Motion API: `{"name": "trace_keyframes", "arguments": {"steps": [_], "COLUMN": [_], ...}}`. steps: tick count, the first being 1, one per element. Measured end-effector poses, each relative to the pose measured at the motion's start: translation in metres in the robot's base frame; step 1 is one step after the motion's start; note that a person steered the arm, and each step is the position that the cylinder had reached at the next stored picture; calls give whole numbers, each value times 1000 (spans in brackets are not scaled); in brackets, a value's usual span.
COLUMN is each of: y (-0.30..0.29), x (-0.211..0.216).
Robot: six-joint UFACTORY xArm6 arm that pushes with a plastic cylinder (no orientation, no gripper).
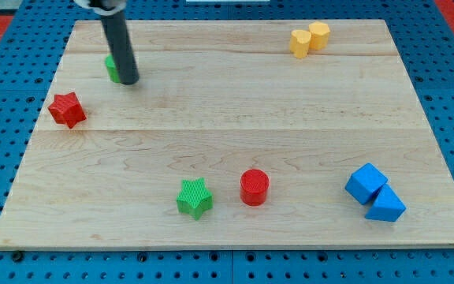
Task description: Move the green star diagonally top left to the red circle
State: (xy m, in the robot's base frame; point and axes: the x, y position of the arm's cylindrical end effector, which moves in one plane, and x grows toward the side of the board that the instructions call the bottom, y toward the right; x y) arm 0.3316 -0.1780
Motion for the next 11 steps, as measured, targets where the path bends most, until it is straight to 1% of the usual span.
{"name": "trace_keyframes", "arguments": {"steps": [1, 2, 3, 4, 5, 6, 7, 8, 9, 10, 11], "y": [-33, -40, 20, 19, 74, 108, 126, 121, 128, 138, 141], "x": [-58, -49, 44, 161, 261, 287, 249, 190, 148, 176, 188]}}
